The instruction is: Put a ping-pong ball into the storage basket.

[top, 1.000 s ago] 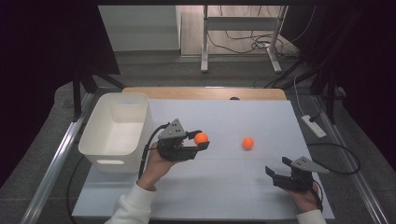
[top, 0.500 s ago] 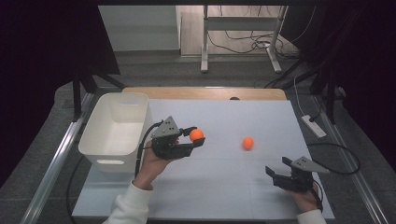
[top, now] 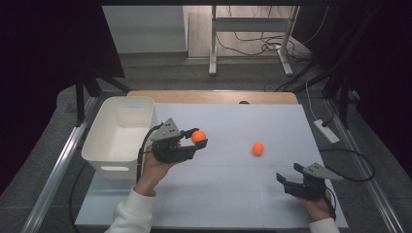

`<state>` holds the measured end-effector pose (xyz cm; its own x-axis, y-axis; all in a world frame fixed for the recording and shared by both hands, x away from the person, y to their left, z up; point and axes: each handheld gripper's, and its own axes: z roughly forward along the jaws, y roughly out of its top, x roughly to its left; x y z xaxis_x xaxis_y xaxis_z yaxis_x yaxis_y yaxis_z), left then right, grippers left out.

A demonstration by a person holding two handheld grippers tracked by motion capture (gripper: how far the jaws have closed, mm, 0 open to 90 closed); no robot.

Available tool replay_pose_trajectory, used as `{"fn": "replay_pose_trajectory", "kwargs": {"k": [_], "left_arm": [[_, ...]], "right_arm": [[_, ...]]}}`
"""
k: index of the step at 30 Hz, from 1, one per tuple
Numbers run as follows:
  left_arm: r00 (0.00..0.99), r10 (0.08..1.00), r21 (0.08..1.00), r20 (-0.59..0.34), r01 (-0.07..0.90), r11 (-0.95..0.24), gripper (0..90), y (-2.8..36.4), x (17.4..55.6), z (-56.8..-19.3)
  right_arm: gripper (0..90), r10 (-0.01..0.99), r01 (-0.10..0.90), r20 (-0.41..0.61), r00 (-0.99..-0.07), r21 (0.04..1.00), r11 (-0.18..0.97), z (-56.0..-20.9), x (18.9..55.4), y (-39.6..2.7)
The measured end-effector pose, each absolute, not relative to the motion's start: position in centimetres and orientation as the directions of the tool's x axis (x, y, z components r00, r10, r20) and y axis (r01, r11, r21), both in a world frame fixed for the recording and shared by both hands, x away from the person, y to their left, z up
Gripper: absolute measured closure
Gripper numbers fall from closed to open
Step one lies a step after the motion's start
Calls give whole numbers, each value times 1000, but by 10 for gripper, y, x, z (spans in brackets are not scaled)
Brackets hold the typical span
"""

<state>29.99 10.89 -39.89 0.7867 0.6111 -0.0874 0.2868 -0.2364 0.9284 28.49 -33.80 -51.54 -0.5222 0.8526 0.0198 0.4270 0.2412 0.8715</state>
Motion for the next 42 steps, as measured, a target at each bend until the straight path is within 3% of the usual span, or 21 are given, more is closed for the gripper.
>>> {"fn": "replay_pose_trajectory", "kwargs": {"k": [42], "left_arm": [[734,674,947,-88,270,-171,502,141,298,-387]], "right_arm": [[181,853,428,17,-522,870,245,-516,285,-338]]}}
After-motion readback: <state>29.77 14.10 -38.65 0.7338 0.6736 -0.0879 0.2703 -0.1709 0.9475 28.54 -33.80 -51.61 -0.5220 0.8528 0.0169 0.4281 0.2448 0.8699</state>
